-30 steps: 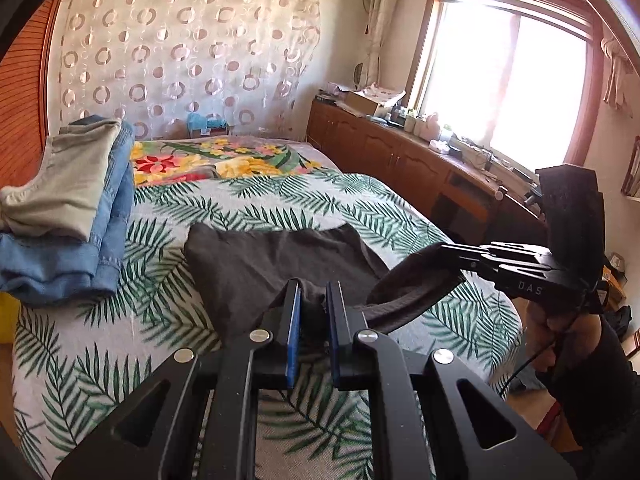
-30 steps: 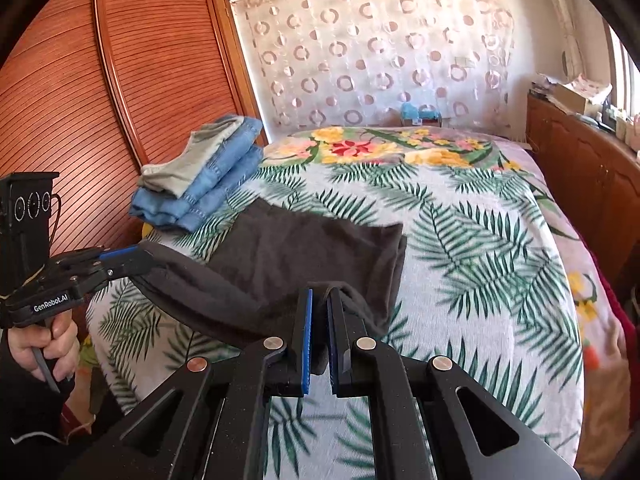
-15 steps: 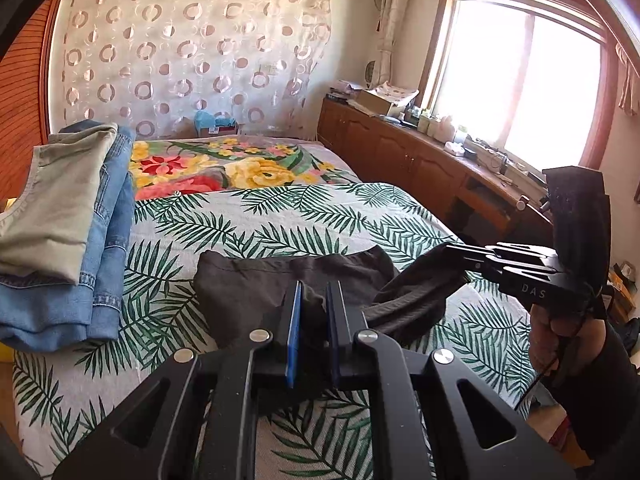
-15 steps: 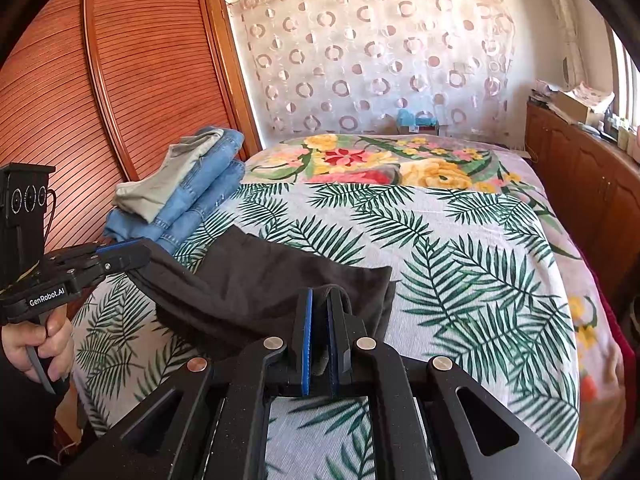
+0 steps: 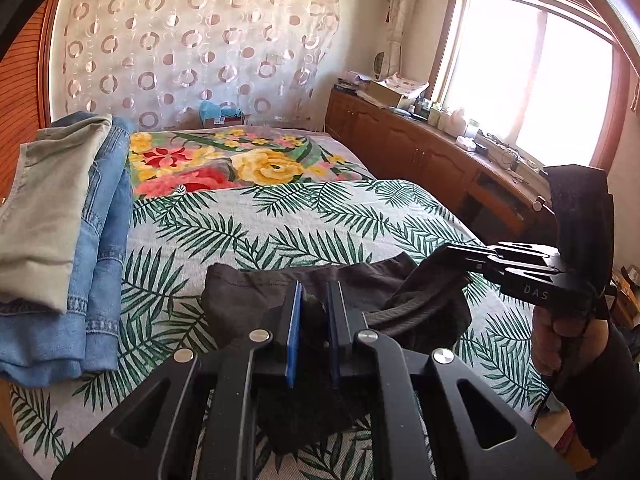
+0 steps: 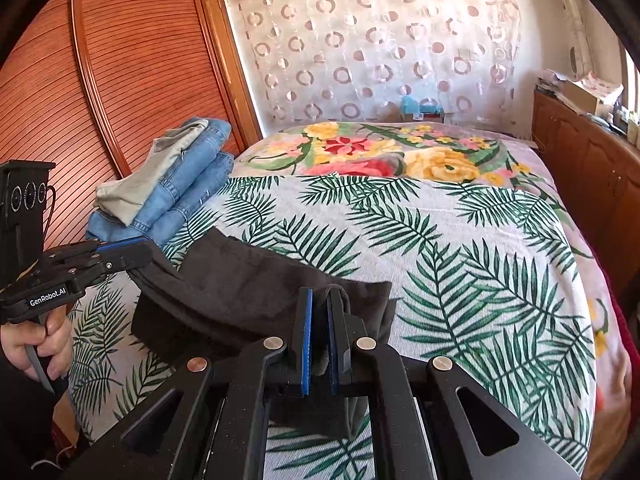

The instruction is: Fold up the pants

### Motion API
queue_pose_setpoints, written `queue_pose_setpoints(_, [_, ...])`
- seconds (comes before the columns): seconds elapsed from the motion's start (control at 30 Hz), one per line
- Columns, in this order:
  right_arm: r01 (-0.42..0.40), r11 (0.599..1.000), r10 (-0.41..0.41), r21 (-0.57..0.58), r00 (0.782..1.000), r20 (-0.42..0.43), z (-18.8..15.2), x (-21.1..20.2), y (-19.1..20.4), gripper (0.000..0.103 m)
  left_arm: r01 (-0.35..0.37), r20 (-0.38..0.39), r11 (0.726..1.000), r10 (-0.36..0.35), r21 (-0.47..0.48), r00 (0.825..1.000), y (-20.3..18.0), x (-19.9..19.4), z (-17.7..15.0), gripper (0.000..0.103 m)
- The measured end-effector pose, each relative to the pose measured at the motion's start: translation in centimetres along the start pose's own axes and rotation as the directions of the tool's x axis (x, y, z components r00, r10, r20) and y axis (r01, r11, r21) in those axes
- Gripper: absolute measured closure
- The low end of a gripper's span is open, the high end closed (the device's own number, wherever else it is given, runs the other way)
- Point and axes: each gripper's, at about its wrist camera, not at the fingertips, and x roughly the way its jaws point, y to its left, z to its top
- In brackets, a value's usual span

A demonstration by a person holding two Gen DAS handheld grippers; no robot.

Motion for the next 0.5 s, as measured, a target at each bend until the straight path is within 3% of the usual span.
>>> queue_pose_setpoints(0.3, [0.005, 1.0, -0.006, -0.005, 0.999, -0.032, 0.4, 2.7, -0.6, 0.097, -0.037, -0.046, 0.999, 0.036, -0.006, 0.998, 1.3, 2.3, -0.2, 0.087])
queue_pose_setpoints(0.4, [0.01, 1.0, -0.01, -0.003, 0.999, -0.046, 0.6, 3.5, -0.7, 0.097, -0.037, -0.062, 0.999, 0.036, -0.013, 0.997, 1.8, 2.7, -0.4, 0.069])
queue_pose_setpoints(0.43, [0.009, 1.0, -0.01, -0.003, 0.999, -0.048, 0.8, 3.6, -0.7, 0.097, -0.029, -0.064, 0.999, 0.027, -0.018, 0.998, 1.9, 2.7, -0.5, 0.054])
queue_pose_setpoints(0.5, [0.01, 1.0, -0.01, -0.006, 0.999, -0.049, 1.0, 3.8, -0.6, 0.097, -0.019, -0.06, 1.0, 0.018, -0.016, 0.998, 2.1, 2.6, -0.5, 0.043])
